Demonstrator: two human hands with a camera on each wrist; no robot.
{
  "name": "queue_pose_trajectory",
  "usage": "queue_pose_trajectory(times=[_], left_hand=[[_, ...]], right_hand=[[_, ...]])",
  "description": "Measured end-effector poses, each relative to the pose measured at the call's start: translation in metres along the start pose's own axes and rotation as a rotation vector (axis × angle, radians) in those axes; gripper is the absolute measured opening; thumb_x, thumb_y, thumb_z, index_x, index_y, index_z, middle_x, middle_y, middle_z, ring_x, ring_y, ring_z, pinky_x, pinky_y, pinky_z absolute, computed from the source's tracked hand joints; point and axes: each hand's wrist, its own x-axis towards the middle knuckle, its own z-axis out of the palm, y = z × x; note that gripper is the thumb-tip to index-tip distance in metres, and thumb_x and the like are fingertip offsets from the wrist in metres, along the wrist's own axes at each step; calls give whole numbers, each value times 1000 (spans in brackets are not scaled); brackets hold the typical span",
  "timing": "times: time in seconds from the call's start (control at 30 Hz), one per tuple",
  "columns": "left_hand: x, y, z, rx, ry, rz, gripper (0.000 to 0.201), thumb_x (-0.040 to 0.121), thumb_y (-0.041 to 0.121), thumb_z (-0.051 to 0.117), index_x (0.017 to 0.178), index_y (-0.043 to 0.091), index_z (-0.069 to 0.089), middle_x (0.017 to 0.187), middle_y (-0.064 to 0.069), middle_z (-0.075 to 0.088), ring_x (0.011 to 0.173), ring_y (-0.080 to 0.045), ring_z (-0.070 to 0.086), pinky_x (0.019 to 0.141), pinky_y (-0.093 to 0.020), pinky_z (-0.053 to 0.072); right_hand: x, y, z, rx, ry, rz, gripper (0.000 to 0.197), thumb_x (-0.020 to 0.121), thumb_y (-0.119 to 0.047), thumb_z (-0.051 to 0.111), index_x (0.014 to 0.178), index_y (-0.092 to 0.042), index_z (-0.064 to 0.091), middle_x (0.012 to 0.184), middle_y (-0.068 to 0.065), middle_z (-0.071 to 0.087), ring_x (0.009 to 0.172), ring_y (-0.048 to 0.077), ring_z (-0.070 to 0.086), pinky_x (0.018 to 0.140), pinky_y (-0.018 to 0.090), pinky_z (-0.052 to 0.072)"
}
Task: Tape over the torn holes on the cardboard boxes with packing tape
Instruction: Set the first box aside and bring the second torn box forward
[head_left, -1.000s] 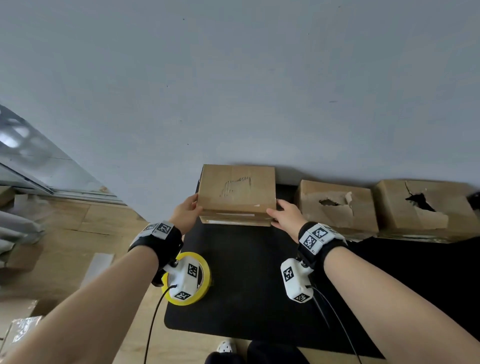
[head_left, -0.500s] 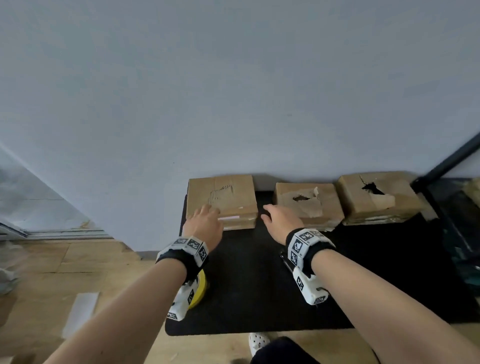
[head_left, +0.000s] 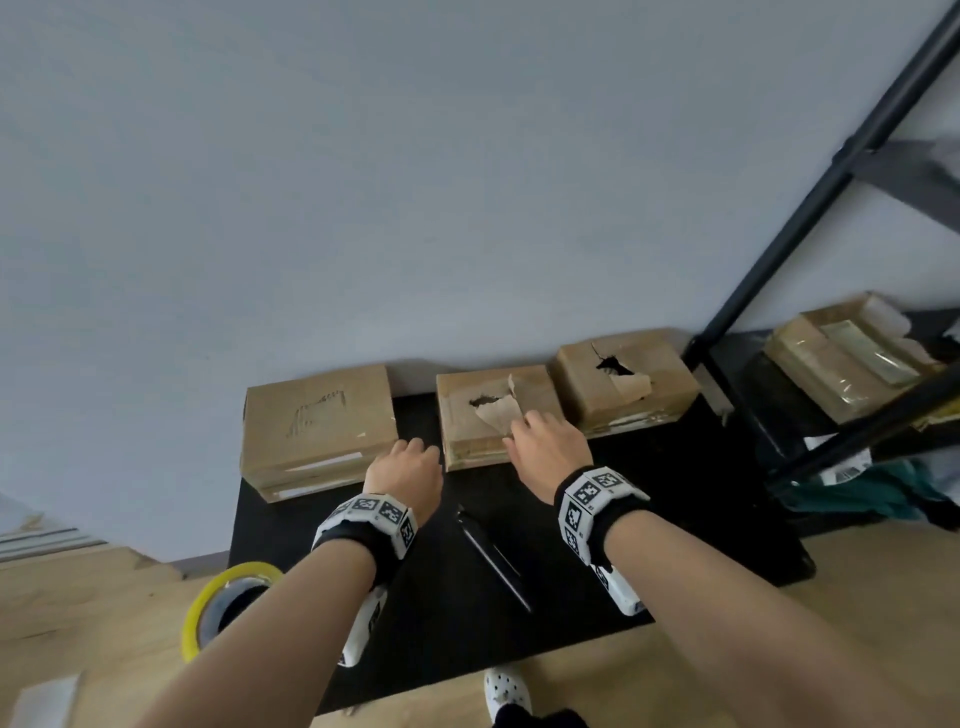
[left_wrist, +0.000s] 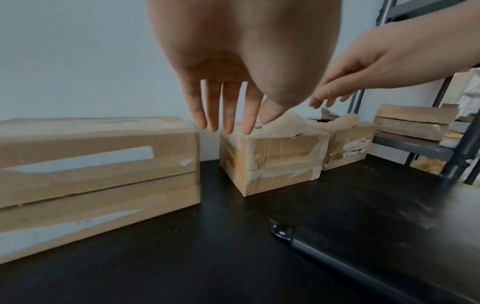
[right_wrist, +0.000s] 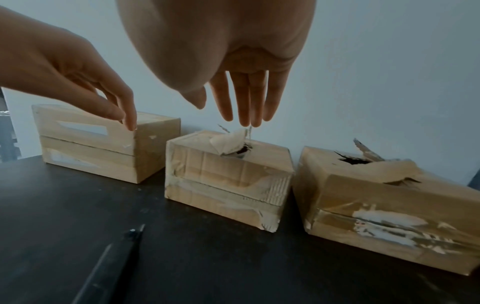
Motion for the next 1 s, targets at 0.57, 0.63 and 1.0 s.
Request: queue_pose_trajectory(times=[0.57, 0.63, 1.0], left_hand=[[66, 26, 33, -826, 18, -699, 44, 97, 29, 44, 134, 5, 41, 133, -14, 53, 122, -31, 49, 99, -34, 37], [71, 23, 37, -928, 38, -694, 41, 96, 23, 46, 133, 6, 47, 131, -13, 55, 120, -29, 51, 100, -36, 39], [46, 16, 21, -1410, 134, -652, 12, 88, 8, 58, 96, 15, 61, 109, -12, 65, 84, -17, 58, 75, -32, 47]], right_hand=[[43, 90, 47, 626, -271, 232, 55, 102, -29, 37, 148, -5, 19, 142, 16, 42, 124, 30, 49, 97, 38, 42], [48, 90, 50, 695, -293, 274, 56, 102, -27, 39, 149, -7, 17, 141, 17, 45, 124, 31, 50, 95, 37, 42], [41, 88, 42, 959, -135, 406, 54, 99, -26, 48, 147, -5, 31, 145, 14, 44, 134, 26, 42, 111, 38, 33]])
